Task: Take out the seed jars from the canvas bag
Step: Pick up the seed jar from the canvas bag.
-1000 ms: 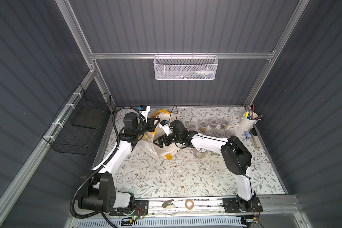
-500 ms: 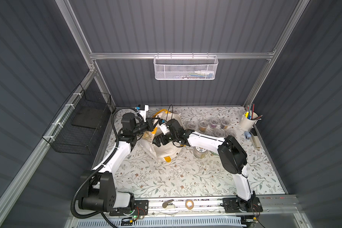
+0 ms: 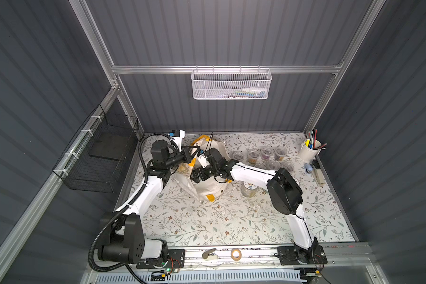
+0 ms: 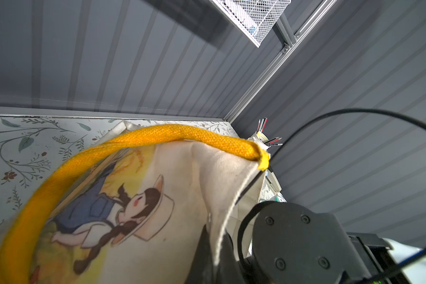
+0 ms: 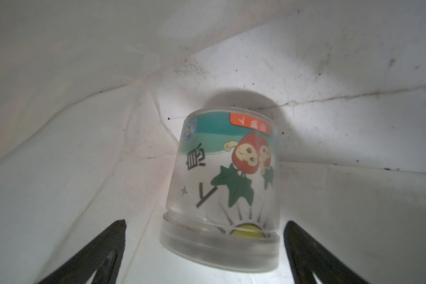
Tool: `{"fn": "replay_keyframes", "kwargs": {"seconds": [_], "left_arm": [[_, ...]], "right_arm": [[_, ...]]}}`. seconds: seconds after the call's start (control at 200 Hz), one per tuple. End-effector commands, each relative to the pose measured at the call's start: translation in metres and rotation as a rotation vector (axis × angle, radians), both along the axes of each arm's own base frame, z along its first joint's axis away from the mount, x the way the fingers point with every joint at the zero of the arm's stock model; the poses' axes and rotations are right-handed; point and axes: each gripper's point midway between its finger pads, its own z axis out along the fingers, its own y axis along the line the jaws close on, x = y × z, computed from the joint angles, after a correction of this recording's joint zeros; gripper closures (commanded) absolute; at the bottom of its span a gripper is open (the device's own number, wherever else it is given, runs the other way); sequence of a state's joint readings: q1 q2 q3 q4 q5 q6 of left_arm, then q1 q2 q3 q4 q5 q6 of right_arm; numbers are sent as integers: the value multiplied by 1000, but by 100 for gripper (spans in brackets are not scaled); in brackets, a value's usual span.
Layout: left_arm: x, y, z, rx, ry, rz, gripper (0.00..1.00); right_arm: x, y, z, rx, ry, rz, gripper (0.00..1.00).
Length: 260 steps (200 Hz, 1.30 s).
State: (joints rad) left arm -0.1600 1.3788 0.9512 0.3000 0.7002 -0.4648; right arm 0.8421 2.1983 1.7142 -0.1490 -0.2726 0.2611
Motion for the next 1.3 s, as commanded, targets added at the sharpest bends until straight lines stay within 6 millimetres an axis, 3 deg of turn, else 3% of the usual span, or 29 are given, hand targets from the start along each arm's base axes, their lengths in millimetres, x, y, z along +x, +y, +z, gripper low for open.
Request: {"fn": "replay_keyframes", "kwargs": {"seconds": [0.0, 0.435, 0.685, 0.87, 1.141, 1.296], "left_arm": [[-2, -5, 19, -29, -66, -37, 100], [-5, -4, 18, -26, -74, -32, 100], [-4, -3, 17, -27, -77, -28, 100], [-3, -4, 16, -30, -73, -28, 100], [-1, -3, 13, -23, -71, -18, 100], [1, -2, 10, -16, -71, -15, 100]], "right_arm": [[2, -3, -17, -56, 31, 1, 1], [3, -8, -50, -136, 90, -20, 1], [6, -2, -50, -130, 83, -10, 2], [11, 1, -54, -148, 88, -9, 14], [8, -13, -38, -152, 55, -22, 20], [-3, -26, -15, -135, 64, 10, 20]]}}
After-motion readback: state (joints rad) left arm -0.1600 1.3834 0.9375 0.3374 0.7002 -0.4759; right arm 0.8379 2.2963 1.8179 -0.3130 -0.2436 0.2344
